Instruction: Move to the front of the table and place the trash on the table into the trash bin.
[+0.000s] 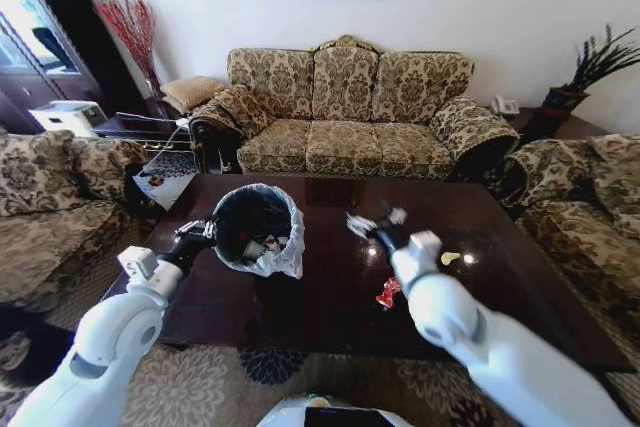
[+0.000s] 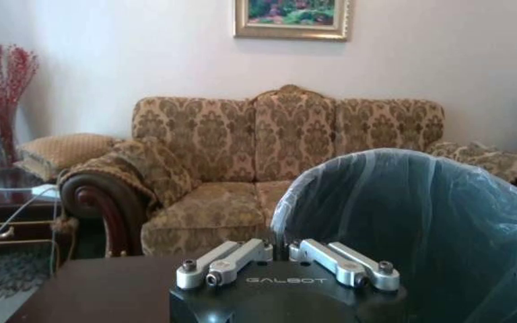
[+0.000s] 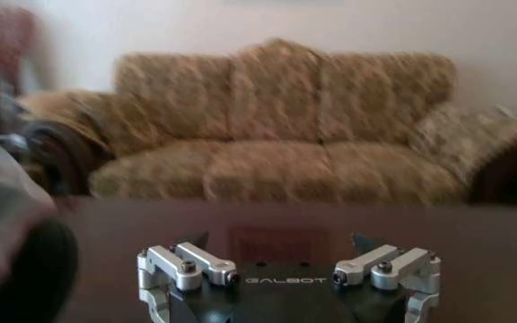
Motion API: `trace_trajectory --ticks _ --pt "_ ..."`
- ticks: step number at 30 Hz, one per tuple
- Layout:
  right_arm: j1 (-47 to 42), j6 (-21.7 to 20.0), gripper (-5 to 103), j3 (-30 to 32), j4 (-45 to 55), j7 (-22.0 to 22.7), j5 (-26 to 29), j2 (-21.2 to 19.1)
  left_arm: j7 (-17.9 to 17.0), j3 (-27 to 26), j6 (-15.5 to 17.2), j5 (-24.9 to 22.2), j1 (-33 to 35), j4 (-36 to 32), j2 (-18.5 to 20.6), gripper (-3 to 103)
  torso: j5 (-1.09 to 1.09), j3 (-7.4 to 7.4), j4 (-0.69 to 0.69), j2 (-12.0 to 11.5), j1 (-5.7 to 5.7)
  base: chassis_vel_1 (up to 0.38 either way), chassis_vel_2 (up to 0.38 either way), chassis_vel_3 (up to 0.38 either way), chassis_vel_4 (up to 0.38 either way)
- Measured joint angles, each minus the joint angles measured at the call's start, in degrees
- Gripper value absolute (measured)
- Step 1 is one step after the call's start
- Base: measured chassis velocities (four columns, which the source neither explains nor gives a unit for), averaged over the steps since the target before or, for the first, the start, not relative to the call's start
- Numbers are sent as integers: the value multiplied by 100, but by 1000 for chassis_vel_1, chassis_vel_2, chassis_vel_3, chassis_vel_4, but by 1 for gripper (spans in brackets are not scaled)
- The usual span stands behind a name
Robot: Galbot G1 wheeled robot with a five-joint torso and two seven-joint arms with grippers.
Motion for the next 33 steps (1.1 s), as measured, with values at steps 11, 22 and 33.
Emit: trace_trajectory --ticks 11,22,33 --pt "-889 451 100 -77 -1074 351 -852 1508 123 12 -77 79 64 -6 -45 3 -3 0 6 0 0 -44 -44 -48 -46" --pt "-470 814 100 -457 -1994 165 -895 2009 159 0 -160 55 51 -29 -2 3 -2 1 6 0 1 -56 -61 -49 -49" --pt "-46 836 100 -736 -2481 -42 -773 2096 158 -22 -172 52 57 -20 -19 3 -1 1 3 0 1 0 0 0 0"
